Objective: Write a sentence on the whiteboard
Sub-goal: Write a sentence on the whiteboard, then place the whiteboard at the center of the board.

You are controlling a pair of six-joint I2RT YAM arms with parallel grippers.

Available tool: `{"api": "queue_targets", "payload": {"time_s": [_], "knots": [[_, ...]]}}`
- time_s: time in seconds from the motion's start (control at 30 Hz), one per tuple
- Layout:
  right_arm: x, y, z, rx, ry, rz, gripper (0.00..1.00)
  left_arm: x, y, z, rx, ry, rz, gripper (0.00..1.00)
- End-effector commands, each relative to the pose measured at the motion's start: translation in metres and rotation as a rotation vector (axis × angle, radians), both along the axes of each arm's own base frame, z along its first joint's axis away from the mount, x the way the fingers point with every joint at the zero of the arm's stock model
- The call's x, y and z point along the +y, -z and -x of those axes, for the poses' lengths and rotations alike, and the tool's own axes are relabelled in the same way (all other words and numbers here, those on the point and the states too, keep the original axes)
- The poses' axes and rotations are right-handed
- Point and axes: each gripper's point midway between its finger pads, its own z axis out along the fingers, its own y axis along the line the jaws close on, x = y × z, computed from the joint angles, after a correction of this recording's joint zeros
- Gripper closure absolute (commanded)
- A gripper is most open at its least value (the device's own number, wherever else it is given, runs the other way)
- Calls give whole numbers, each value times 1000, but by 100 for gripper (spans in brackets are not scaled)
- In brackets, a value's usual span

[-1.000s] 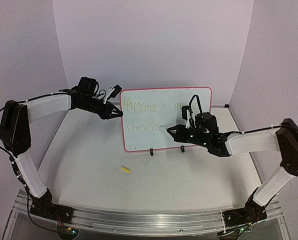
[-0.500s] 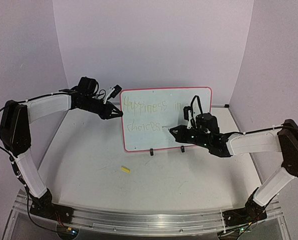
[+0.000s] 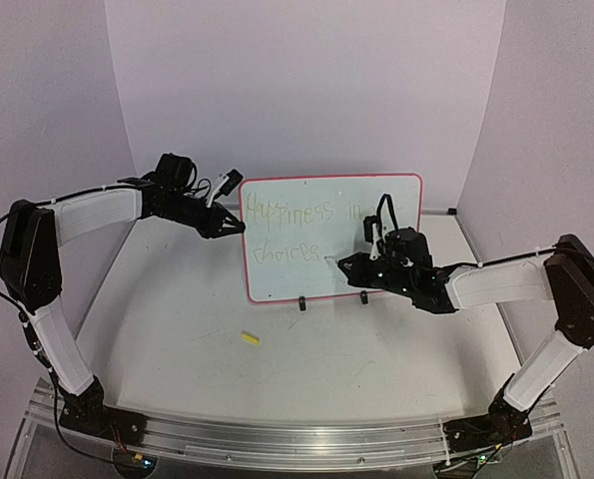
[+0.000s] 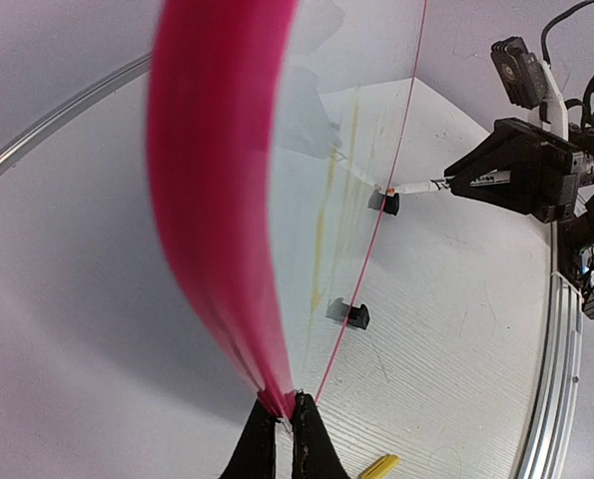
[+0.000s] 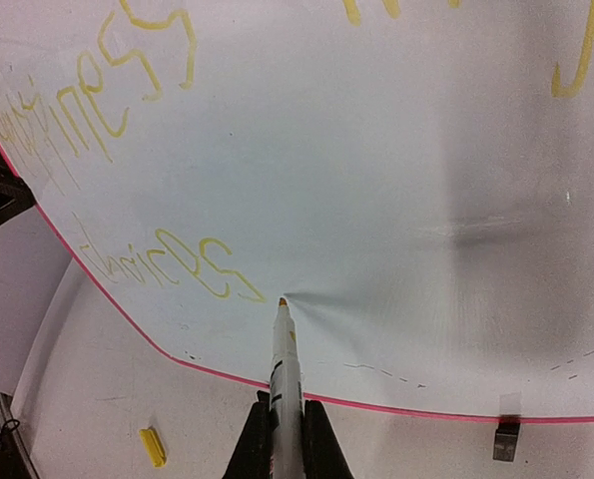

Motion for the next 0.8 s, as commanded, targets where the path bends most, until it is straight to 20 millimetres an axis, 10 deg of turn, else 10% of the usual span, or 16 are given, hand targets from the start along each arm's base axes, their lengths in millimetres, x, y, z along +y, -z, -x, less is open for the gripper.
{"api": "queue_targets", "payload": {"time_s": [0.0, 0.43, 0.77], "knots": [[2, -13, -14, -42, 31, -10, 100, -4, -28, 8, -82, 35, 27, 100], [-2, -19, -13, -57, 49, -17, 100, -5, -27, 7, -80, 36, 27, 100], [-10, -90, 20, -198, -86, -55, 100, -1, -29, 3, -82, -2, 19, 79]]}}
